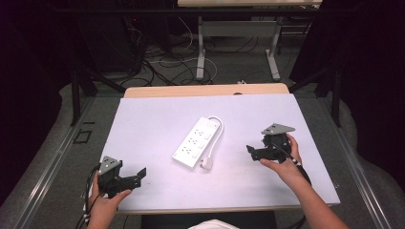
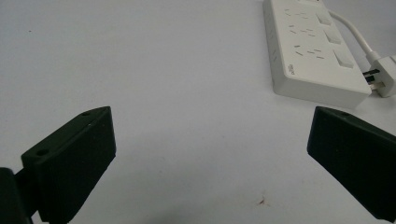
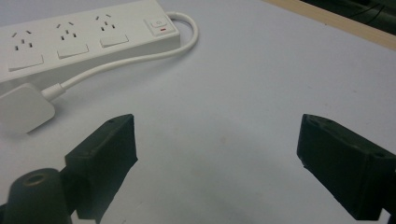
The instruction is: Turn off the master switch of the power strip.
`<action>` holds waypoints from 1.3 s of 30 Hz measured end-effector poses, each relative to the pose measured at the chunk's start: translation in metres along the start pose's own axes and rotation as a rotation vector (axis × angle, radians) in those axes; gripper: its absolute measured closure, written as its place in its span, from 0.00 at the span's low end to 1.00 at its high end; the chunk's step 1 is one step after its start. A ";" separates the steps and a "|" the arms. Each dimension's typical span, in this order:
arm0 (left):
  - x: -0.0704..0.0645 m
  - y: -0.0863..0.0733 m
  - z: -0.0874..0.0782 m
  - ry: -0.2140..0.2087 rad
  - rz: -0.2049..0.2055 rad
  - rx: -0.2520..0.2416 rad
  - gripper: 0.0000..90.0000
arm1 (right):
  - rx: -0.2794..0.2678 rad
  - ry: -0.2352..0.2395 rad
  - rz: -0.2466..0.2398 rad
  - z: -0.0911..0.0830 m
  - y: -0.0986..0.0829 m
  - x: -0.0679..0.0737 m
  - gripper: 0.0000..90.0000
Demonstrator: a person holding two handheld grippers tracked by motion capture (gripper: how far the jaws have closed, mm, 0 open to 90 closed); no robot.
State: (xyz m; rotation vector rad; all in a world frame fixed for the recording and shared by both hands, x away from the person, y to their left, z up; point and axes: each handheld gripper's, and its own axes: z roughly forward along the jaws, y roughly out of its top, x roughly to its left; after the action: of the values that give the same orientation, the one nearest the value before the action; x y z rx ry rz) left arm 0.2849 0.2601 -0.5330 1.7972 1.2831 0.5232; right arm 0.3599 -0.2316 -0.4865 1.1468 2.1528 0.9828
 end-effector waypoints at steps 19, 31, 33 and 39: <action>0.000 0.000 0.000 -0.002 -0.001 -0.003 0.02 | 0.008 0.021 -0.049 0.005 0.038 0.013 0.20; 0.000 0.000 0.000 -0.002 -0.001 -0.001 0.02 | 0.027 0.026 -0.050 0.012 0.055 0.009 0.24; 0.000 0.000 0.000 -0.003 -0.001 0.000 0.02 | 0.029 0.024 -0.046 0.014 0.057 0.008 0.25; 0.000 0.000 0.000 -0.004 -0.002 -0.002 0.02 | 0.051 0.034 -0.035 0.021 0.064 0.007 0.28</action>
State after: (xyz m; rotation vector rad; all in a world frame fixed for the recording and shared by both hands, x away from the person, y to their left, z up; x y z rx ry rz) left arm 0.2848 0.2602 -0.5327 1.7941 1.2806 0.5198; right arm 0.4017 -0.1940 -0.4497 1.1194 2.2298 0.9433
